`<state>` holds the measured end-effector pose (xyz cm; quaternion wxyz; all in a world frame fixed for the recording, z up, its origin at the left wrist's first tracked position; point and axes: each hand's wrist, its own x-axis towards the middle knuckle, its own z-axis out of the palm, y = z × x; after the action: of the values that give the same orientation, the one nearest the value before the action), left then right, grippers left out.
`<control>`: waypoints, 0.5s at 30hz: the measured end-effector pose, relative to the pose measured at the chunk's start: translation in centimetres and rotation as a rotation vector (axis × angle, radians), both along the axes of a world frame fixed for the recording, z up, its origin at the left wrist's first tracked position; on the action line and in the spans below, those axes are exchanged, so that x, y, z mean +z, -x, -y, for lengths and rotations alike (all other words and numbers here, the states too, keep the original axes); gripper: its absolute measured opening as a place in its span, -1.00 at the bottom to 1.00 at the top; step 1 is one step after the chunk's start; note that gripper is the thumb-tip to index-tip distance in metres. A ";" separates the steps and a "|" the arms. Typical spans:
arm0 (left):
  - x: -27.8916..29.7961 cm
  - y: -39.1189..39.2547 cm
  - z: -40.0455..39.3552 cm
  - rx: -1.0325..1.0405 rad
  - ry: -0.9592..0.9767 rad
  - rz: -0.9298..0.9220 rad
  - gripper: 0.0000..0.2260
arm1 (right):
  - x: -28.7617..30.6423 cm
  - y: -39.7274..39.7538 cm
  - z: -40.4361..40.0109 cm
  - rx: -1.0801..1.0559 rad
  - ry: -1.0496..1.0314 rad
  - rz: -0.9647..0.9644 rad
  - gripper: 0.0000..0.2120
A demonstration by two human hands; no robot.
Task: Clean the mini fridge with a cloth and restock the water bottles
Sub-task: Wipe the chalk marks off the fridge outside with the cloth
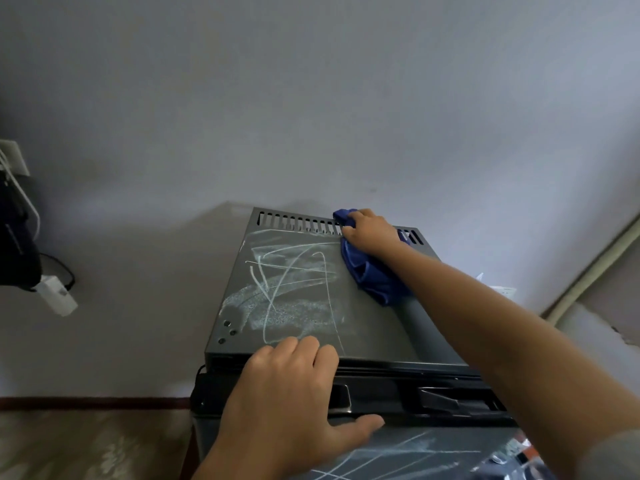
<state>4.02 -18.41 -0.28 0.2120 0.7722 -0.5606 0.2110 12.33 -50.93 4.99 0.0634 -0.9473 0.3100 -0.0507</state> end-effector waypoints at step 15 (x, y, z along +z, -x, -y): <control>-0.1 0.5 -0.2 0.030 0.027 -0.027 -0.41 | -1.3 19.1 -15.6 -0.098 0.138 -0.005 -0.44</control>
<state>3.55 -18.25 -0.43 0.2266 0.7804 -0.5430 0.2114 -6.79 -35.28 3.71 -0.0055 -0.9331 0.3521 -0.0729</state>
